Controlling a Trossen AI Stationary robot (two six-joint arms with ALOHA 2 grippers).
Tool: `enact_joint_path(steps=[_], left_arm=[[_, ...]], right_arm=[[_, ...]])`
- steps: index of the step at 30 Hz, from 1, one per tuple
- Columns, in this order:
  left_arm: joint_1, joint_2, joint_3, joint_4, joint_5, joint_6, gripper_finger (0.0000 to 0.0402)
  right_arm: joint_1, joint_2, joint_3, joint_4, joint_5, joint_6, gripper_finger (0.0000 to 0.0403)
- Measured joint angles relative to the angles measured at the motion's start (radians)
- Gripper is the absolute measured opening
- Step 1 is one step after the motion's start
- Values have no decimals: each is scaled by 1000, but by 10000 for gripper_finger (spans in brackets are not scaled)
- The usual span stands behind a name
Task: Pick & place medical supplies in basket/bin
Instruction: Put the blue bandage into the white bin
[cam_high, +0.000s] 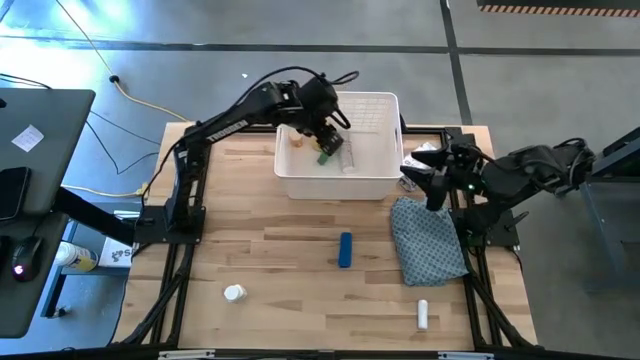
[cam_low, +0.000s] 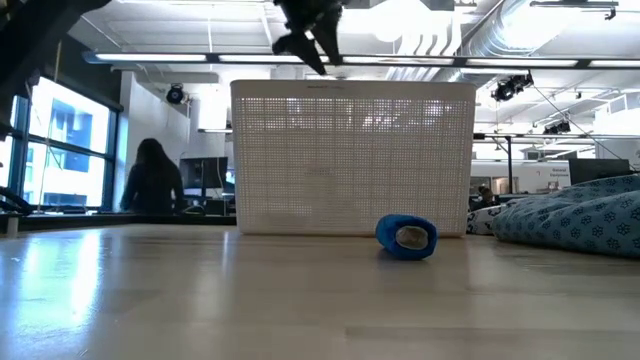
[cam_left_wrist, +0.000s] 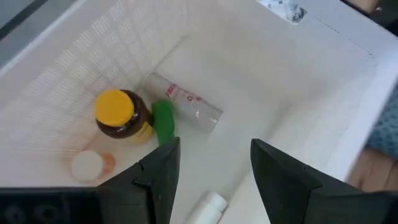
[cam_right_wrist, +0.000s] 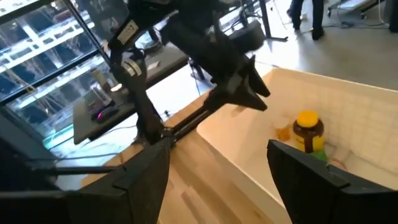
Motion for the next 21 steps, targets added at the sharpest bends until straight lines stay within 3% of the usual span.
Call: enact_joint_path(steps=[11,21], left_arm=[[-34,-183,0,5,77,92,227],[-138,-379,0,-34,85,121,227]], right_arm=[[-15,142,0,124,-42,6,259],[3,369,0,237,-87,203,259]])
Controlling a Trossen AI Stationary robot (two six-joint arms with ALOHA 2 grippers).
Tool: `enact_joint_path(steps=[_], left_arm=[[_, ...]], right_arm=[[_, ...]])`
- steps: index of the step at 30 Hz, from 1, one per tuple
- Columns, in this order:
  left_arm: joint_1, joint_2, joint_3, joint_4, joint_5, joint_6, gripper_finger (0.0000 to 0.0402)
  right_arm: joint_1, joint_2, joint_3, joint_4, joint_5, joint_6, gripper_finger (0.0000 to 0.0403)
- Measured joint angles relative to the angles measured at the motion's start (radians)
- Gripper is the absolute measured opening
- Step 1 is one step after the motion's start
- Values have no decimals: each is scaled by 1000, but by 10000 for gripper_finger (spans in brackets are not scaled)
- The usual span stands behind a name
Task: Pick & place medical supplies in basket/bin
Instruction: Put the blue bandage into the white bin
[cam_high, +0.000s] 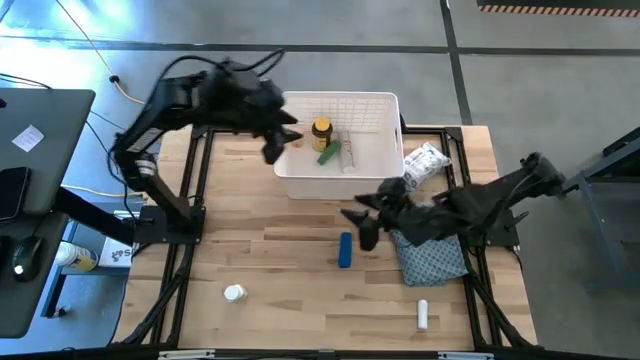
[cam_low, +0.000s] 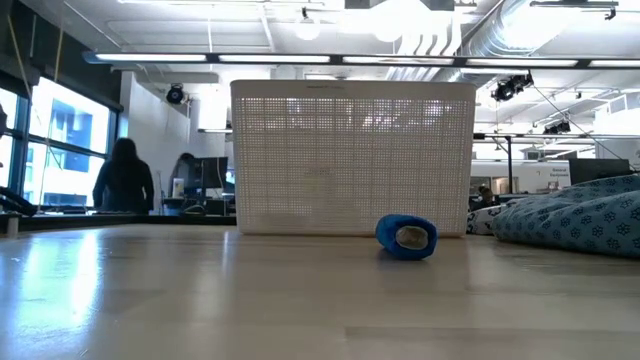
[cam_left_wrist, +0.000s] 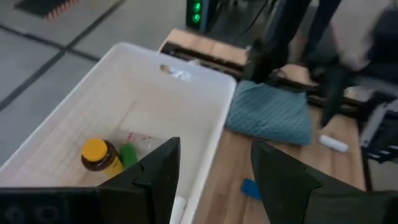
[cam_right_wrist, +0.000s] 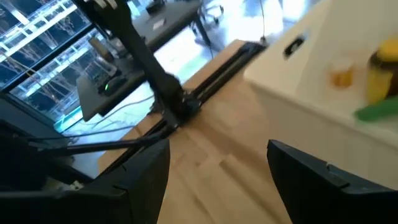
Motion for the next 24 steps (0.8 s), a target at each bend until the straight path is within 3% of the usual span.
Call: enact_joint_path(steps=[6,13,18,24], left_arm=[[-76,-95,0,-22,-14,-11,227],[-149,-172,0,-193,-79,-34,227],[-200,-202,0,-260,-155,-84,227],[-263,-253,0,-274,-184,-151,227]], right_arm=[[5,79,0,40,-55,143,259],[-3,178,0,53,-171,278,259],[-51,300,0,42,-352,403,259],[-83,406,0,-120,-557,625,259]])
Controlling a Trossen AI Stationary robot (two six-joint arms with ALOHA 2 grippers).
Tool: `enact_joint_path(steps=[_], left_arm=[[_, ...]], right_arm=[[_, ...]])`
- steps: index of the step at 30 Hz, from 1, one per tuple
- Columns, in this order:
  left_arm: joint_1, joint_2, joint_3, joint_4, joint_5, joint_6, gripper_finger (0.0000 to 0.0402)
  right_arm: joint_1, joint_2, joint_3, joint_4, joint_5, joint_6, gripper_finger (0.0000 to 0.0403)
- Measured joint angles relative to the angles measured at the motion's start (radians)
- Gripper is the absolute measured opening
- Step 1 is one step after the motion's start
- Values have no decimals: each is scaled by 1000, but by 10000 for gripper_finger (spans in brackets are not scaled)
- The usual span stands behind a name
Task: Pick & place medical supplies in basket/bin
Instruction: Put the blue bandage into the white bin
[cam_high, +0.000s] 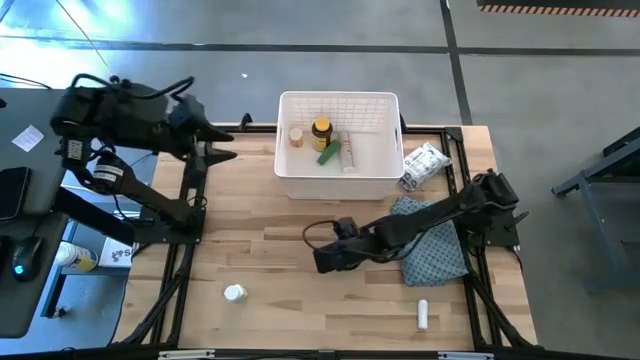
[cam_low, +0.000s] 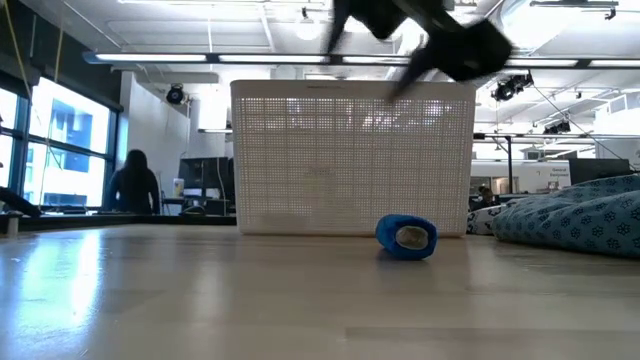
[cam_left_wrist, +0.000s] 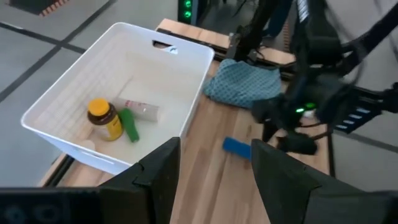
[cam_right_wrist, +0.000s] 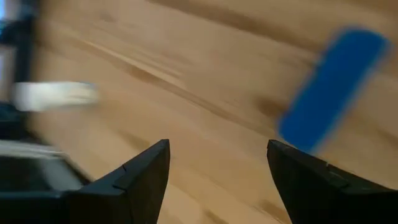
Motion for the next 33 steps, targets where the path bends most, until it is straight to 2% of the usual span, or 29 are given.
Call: enact_joint_path(steps=[3,8,14,23,33], left_arm=[[-15,-13,0,0,1,-14,227],[-21,-15,0,0,1,-26,227],[-20,-5,0,1,1,-5,227],[-21,-18,-1,1,13,-41,226],[-21,-30,-1,2,21,-61,226]], right_arm=[[-7,28,0,-124,-62,67,259],[-34,49,0,-216,-62,82,259],[-88,110,0,-188,-91,63,259],[-97,179,0,-221,-167,138,259],[-105,231,1,-180,-170,104,259]])
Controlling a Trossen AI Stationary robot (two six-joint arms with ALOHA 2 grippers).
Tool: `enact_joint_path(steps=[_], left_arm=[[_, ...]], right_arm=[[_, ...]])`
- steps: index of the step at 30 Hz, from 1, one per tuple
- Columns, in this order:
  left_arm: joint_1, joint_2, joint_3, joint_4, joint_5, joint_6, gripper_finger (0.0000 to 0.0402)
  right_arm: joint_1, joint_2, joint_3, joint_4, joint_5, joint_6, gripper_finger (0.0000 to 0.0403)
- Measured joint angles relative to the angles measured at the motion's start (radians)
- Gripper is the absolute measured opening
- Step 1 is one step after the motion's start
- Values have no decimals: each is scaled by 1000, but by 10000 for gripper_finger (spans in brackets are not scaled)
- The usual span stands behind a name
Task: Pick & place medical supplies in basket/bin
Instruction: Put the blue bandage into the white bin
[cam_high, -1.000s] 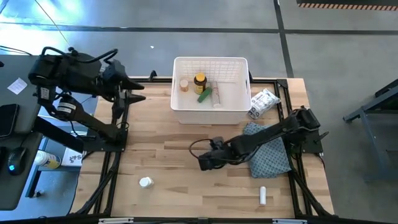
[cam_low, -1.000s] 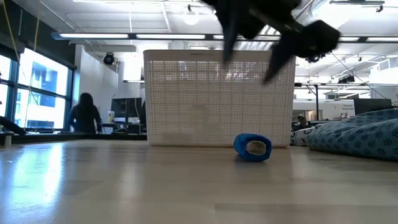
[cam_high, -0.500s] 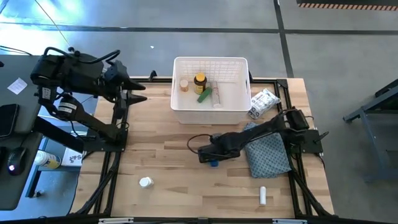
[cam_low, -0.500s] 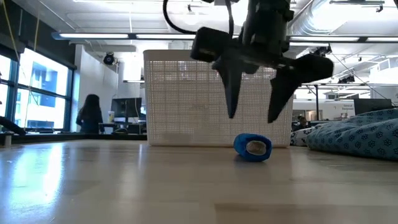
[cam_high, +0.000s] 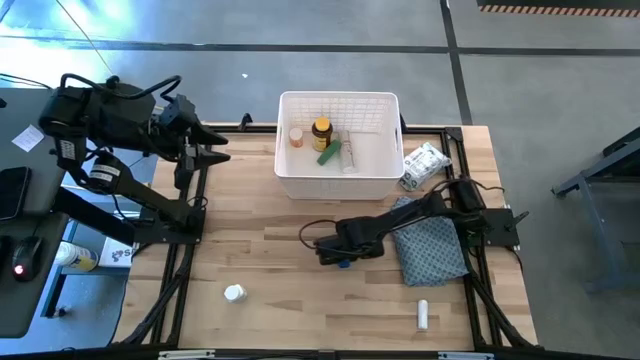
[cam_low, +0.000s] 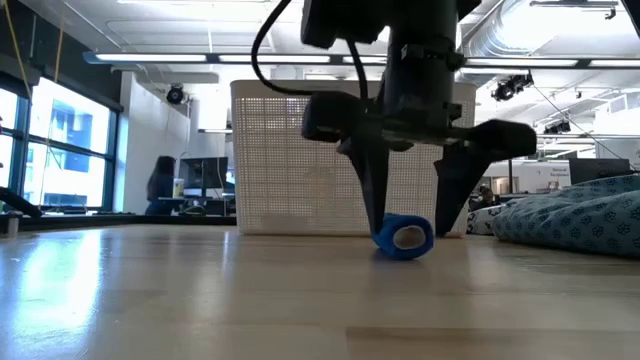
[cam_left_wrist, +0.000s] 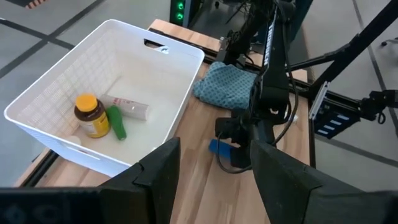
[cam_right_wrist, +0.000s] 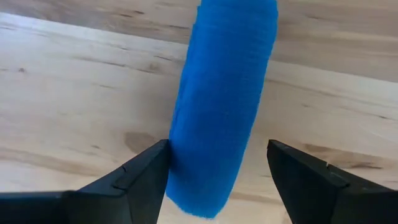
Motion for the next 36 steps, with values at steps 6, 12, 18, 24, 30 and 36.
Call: enact_joint_path(steps=[6,12,18,24,30,36], left_arm=[[0,0,0,0,14,-1,226],[0,0,0,0,14,-1,226],[0,0,0,0,14,-8,227],[0,0,0,0,14,-22,227],[0,0,0,0,15,-27,227],[0,0,0,0,23,-34,227]], right_arm=[[0,10,0,28,22,-21,259],[-3,10,0,28,39,-30,254],[-3,9,0,28,48,-30,206],[-2,9,0,28,58,-42,153],[-2,8,0,27,60,-49,127],[-2,-45,-2,91,36,-93,125]])
